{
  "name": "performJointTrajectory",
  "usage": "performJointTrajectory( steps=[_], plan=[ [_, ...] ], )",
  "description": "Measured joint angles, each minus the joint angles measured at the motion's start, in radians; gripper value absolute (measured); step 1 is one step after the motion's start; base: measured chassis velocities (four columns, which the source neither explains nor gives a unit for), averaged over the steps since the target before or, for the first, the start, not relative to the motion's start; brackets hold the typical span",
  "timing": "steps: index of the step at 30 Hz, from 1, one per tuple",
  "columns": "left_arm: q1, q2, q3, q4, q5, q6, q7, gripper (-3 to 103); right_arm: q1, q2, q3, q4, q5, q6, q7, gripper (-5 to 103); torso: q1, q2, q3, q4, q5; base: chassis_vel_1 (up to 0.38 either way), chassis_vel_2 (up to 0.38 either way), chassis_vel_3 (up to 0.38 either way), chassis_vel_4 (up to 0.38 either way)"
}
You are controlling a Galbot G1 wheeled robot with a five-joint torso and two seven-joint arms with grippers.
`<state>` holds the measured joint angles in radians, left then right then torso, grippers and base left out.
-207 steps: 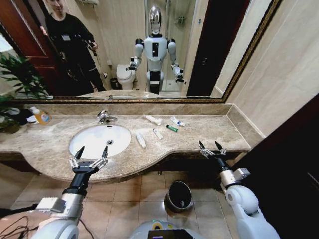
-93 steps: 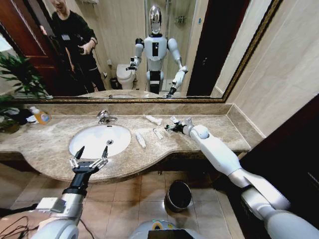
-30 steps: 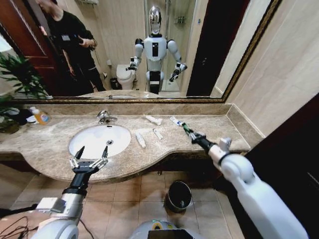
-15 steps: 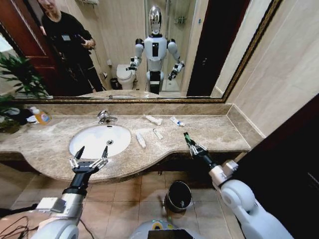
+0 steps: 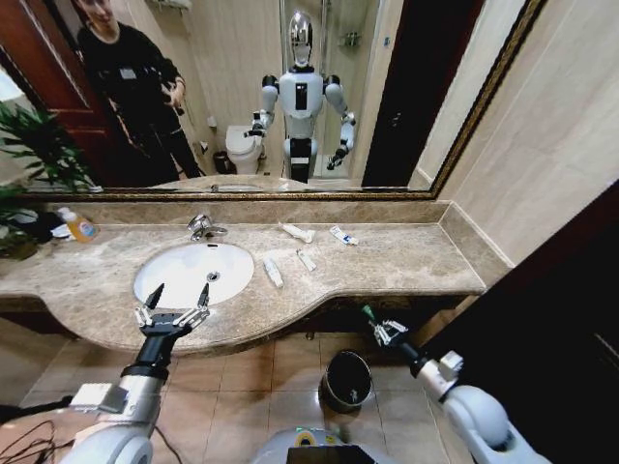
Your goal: Pick up the trash from the sink and place it in the trash bin.
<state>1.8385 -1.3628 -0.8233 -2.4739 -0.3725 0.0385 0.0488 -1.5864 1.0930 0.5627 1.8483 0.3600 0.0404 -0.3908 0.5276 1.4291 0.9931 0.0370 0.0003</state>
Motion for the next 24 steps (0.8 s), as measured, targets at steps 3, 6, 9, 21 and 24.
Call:
performJointTrajectory(
  steps=[3,6,9,21,24],
  plan=[
    [0.0,0.0,0.0,0.0,0.0,0.0,0.0,100,0.06,0.028,-0.016,-0.142,-0.063,-0.004,-0.066,9,0.0,0.0,0.0,0.0,-0.0002,0.0,0.0,0.0,0.0],
    [0.0,0.0,0.0,0.0,0.0,0.0,0.0,100,0.098,0.047,-0.018,-0.235,-0.136,-0.01,-0.13,9,0.0,0.0,0.0,-0.0001,-0.0003,0.0,0.0,0.0,0.0],
    [0.0,0.0,0.0,0.0,0.0,0.0,0.0,100,0.153,0.086,-0.02,-0.354,-0.216,0.009,-0.138,9,0.0,0.0,0.0,-0.0001,-0.0001,0.0,0.0,0.0,0.0],
    [0.0,0.0,0.0,0.0,0.0,0.0,0.0,100,0.294,0.233,0.004,-0.702,-0.495,0.146,-0.035,9,0.0,0.0,0.0,-0.0002,-0.0005,0.0,0.0,0.0,0.0],
    [0.0,0.0,0.0,0.0,0.0,0.0,0.0,100,0.3,0.256,0.006,-0.712,-0.508,0.147,-0.005,9,0.0,0.0,0.0,-0.0001,-0.0001,0.0,0.0,0.0,0.0]
  ],
)
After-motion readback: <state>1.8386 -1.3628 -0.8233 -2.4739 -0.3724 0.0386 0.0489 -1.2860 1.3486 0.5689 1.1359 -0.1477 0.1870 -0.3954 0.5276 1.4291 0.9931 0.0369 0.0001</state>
